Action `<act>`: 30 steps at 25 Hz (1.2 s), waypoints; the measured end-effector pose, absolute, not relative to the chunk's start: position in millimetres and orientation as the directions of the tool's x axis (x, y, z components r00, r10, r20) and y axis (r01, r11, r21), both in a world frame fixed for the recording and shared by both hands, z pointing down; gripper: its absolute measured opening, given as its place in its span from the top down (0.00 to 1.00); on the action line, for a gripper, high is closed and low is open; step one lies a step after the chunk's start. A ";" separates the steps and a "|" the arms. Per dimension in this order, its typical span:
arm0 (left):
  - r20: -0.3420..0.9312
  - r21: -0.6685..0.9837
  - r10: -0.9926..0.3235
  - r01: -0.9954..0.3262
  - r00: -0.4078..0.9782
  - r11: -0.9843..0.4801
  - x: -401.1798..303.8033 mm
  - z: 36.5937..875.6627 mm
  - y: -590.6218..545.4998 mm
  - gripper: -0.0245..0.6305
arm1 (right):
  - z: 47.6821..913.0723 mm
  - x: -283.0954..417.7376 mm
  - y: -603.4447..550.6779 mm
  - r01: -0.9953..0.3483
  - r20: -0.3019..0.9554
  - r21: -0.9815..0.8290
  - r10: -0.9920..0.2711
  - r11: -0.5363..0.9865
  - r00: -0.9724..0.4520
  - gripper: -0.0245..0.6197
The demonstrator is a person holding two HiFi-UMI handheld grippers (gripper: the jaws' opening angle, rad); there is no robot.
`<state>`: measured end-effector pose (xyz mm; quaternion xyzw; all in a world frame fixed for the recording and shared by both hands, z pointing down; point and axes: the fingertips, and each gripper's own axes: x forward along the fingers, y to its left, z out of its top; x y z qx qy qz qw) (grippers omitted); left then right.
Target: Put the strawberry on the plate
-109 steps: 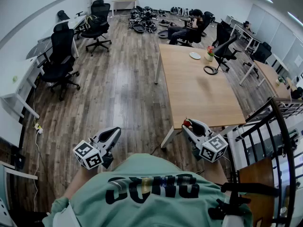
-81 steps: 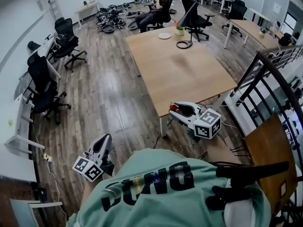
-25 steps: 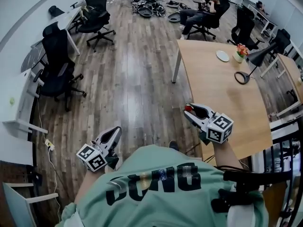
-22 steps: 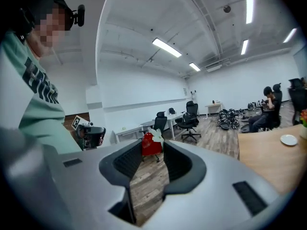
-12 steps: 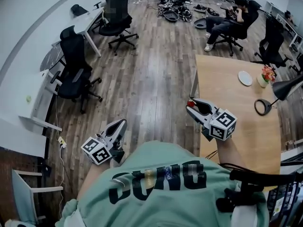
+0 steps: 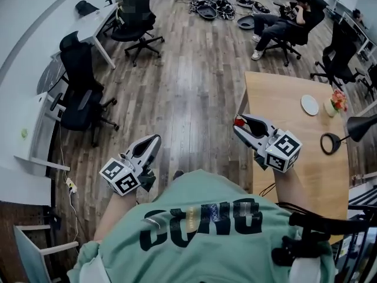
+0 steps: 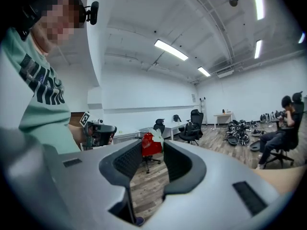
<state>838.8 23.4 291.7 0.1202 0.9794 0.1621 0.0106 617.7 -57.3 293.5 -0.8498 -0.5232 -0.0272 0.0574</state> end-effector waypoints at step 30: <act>-0.005 0.258 -0.025 -0.026 -1.000 0.966 622.3 243.2 363.8 0.96 | 258.2 455.9 297.0 0.948 0.064 -0.020 0.946 -0.317 0.318 0.74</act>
